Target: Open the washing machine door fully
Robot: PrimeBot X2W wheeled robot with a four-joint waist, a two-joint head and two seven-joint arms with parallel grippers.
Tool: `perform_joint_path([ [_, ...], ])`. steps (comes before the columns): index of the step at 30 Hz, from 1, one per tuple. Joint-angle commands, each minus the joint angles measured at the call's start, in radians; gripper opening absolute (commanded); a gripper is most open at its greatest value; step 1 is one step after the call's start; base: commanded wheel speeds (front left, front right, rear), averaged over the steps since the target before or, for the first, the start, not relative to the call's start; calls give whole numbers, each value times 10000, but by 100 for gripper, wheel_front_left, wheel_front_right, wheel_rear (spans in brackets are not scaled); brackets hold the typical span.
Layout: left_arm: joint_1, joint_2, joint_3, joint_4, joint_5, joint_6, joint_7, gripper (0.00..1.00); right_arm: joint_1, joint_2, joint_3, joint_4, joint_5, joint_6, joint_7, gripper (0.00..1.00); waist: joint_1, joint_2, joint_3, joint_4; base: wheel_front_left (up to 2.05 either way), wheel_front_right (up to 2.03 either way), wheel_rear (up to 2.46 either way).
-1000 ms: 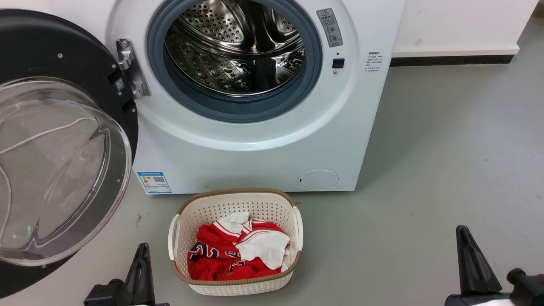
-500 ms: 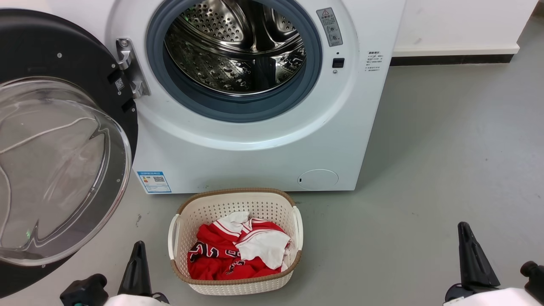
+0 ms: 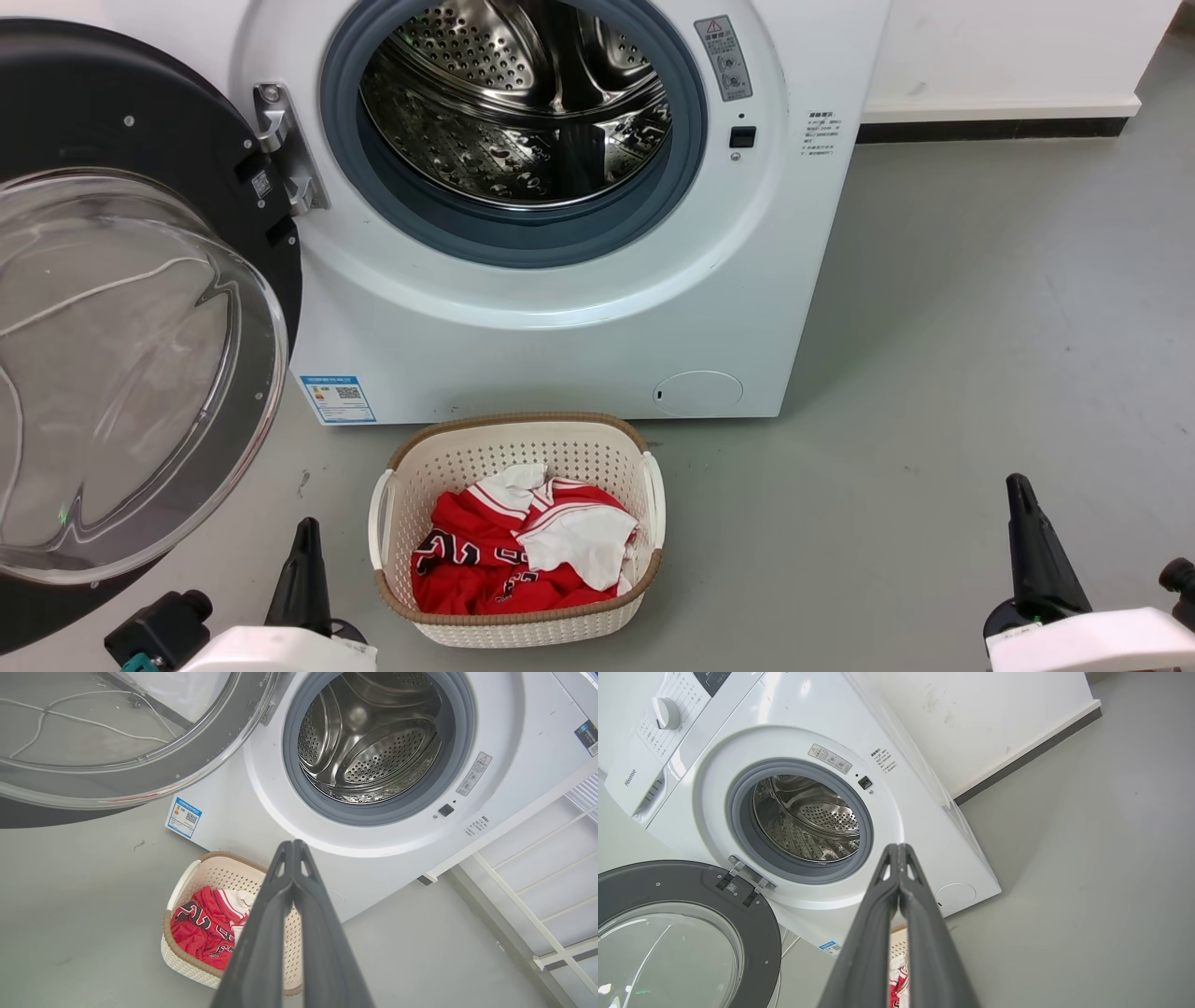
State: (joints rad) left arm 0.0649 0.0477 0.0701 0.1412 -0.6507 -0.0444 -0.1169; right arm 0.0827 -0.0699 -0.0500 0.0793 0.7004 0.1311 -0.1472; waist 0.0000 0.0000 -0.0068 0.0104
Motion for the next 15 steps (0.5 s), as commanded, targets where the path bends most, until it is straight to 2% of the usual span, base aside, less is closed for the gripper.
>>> perform_joint_path([
  [1, -309, 20, 34, -70, -352, -73, 62, 0, -269, -103, 8, -43, 361, -2, 70, 0, 0, 0, 2, -1, 0, 0, 0],
  [15, -683, 24, 139, 193, -2593, -271, 609, 0, -675, -144, -1, 356, 2601, -3, 570, 0, 0, 0, 19, -19, 0, 0, 0],
])
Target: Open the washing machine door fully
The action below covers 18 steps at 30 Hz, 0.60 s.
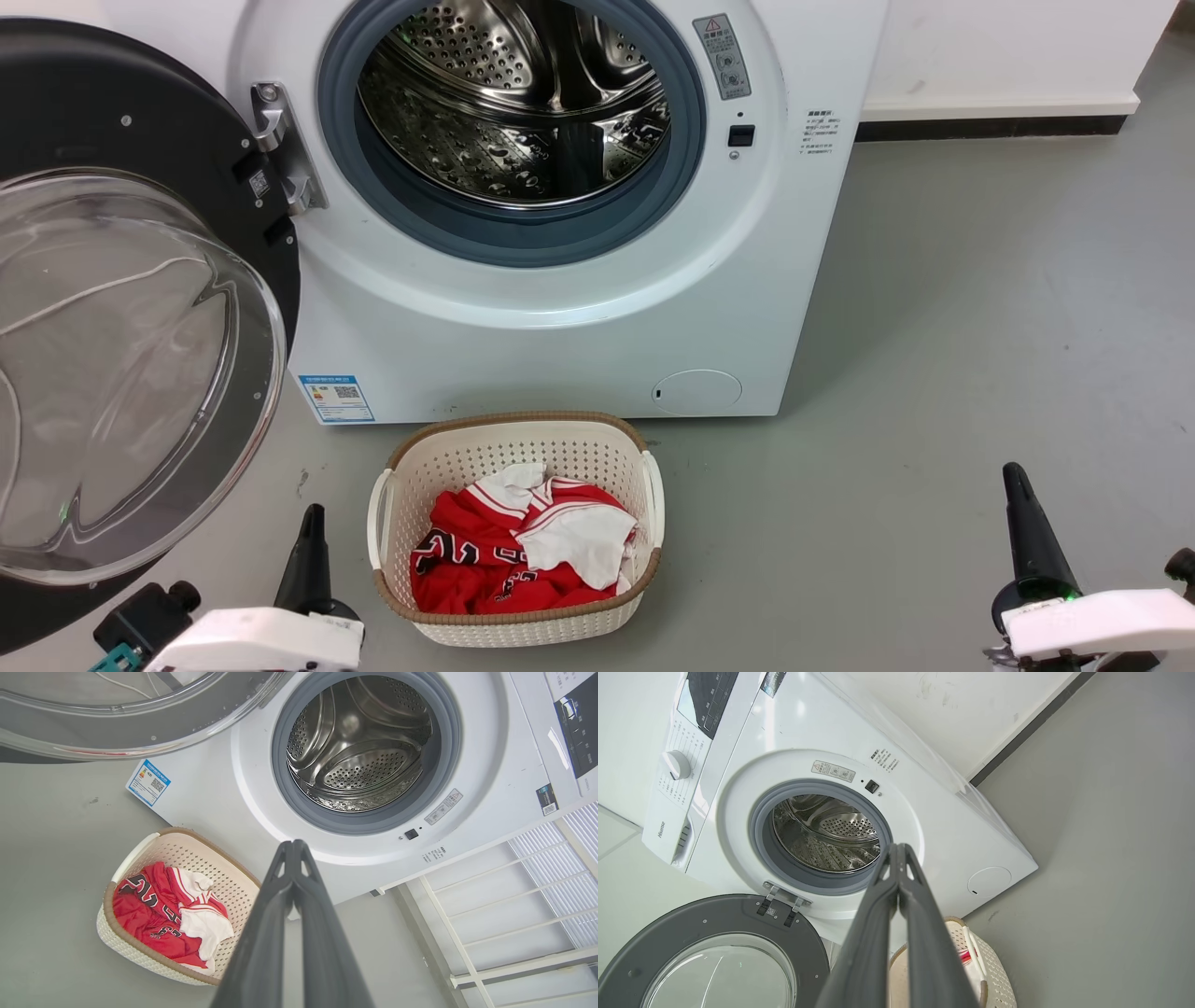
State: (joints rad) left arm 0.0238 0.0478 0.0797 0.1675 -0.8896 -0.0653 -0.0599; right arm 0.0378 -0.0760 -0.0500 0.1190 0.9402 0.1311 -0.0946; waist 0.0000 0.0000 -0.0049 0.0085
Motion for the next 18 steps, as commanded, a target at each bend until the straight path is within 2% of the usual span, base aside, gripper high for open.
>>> perform_joint_path([
  [1, -286, 22, 49, -52, -328, -71, 68, 0, -252, -84, -2, -21, 328, -3, 72, 0, 0, 0, 2, -2, 0, 0, 0],
  [18, -609, 26, 131, 175, -2224, -253, 538, 0, -594, -93, -46, 326, 2200, -3, 522, 0, 0, 0, 19, -20, 0, 0, 0],
])
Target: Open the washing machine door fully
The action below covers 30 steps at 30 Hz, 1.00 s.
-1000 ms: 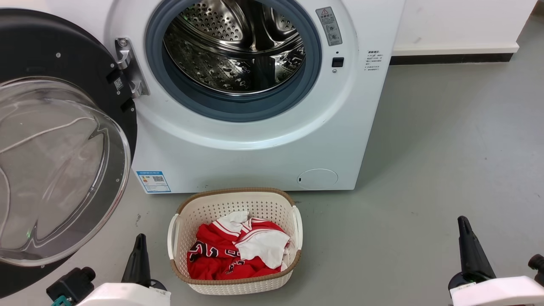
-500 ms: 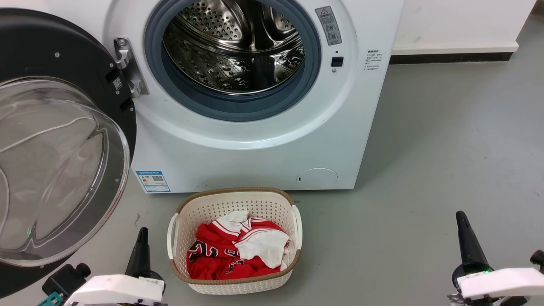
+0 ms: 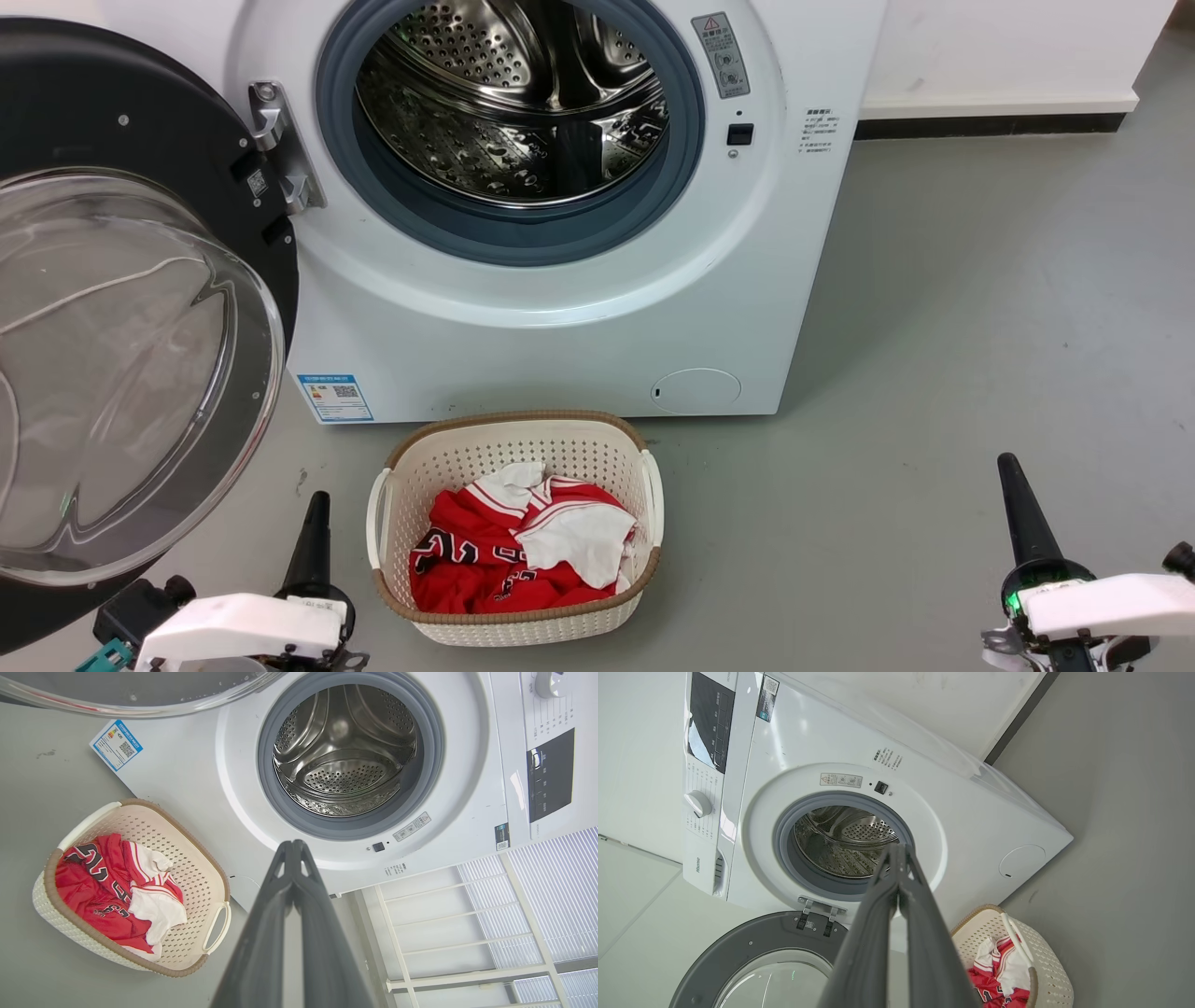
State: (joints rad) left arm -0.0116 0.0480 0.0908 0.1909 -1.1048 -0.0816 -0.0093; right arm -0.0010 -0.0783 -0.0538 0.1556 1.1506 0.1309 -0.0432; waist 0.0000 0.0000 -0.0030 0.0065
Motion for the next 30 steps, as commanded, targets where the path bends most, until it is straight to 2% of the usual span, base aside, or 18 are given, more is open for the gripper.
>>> perform_joint_path([
  [1, -275, 24, 24, -47, -180, -98, 61, 0, -235, -70, -12, -20, 203, -1, 35, 0, 0, 0, 1, -1, 0, 0, 0],
  [30, -736, 29, 163, 325, -3150, -349, 788, 0, -760, -28, -143, 535, 3077, -2, 799, 0, 0, 0, 34, -36, 0, 0, 0],
])
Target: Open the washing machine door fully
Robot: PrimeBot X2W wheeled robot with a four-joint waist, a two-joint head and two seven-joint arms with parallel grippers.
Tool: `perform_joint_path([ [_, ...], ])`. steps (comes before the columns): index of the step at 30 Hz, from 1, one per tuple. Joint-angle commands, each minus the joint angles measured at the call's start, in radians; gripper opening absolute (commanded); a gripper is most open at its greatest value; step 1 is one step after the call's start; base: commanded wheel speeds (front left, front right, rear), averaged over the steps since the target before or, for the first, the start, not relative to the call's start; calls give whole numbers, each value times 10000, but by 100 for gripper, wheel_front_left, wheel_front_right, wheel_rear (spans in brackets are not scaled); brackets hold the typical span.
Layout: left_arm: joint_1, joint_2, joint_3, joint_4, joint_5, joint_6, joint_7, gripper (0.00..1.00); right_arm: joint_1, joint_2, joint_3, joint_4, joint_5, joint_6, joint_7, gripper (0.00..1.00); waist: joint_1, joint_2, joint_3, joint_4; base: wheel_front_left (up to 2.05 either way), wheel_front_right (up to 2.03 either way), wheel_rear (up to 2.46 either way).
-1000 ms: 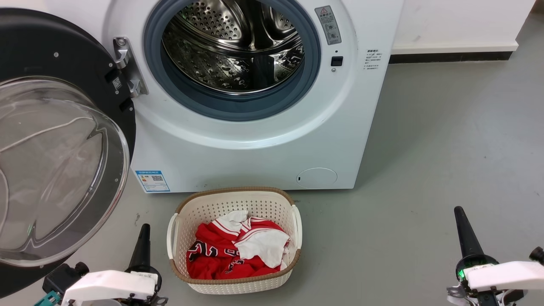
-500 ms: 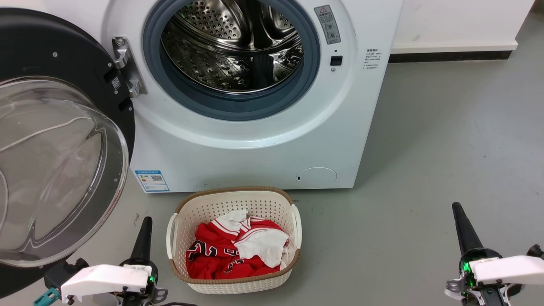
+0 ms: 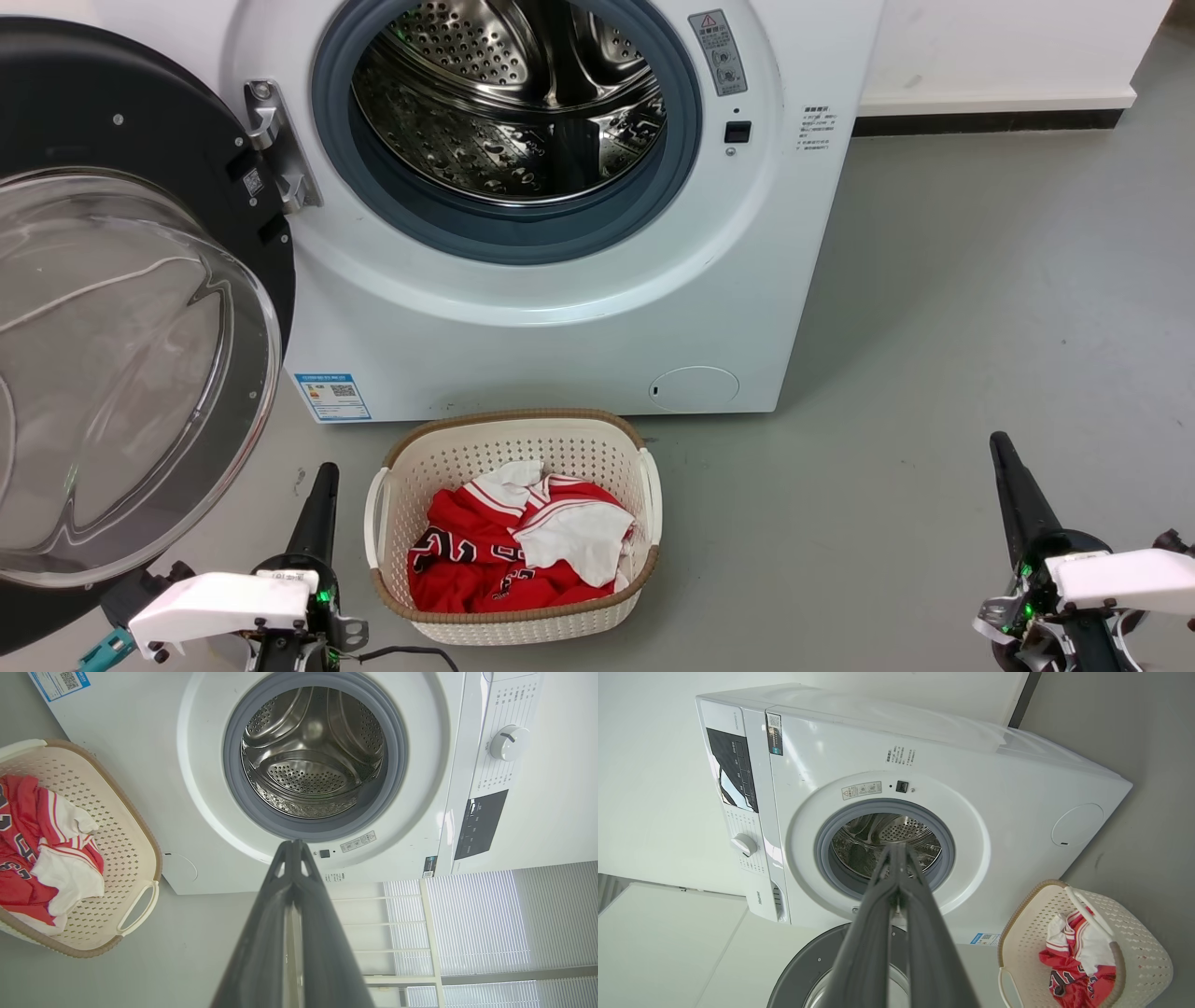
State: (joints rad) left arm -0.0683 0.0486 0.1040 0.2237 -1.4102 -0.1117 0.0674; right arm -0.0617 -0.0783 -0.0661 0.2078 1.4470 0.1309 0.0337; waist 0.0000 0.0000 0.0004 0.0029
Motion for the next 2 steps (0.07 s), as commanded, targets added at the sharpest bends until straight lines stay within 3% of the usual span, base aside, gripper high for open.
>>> perform_joint_path([
  [1, -189, 24, 35, 6, -179, -57, 37, 0, -174, -26, -24, 28, 194, -2, 39, 0, 0, 0, 1, -1, 0, 0, 0],
  [2, -206, 24, 38, 15, -265, -65, 64, 0, -196, -23, -31, 43, 275, -2, 70, 0, 0, 0, 2, -2, 0, 0, 0],
])
